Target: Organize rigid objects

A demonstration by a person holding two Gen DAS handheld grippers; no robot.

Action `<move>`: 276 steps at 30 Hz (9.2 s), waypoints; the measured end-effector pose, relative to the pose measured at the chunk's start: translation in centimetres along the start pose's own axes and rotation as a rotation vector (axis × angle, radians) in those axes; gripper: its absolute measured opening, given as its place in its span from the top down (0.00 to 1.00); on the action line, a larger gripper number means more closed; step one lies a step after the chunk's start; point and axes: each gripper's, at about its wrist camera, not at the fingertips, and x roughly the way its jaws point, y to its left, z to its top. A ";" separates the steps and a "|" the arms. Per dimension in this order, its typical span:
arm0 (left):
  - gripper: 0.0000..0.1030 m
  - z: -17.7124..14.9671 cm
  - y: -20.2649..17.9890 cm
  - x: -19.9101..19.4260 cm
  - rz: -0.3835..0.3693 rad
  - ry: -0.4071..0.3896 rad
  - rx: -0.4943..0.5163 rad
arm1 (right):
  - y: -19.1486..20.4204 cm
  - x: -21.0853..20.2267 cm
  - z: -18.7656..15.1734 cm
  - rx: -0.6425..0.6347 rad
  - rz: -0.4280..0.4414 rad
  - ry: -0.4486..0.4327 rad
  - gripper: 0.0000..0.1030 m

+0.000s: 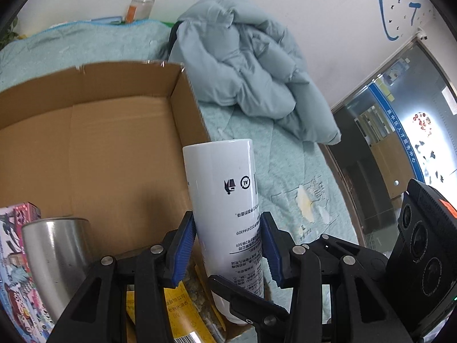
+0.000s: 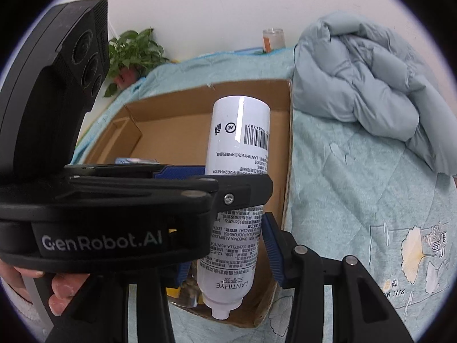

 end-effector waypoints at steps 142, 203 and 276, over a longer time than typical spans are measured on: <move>0.43 -38.9 16.5 -16.5 -0.065 -0.158 -0.335 | 22.6 3.2 -22.2 -0.106 0.230 0.024 0.53; 0.63 -26.7 15.7 -24.7 0.193 -0.374 -0.166 | 26.8 -1.9 -11.8 -0.269 0.109 -0.234 0.59; 0.14 -29.8 21.4 -14.3 0.100 -0.058 -0.251 | 28.6 3.7 -18.9 -0.244 0.138 -0.032 0.27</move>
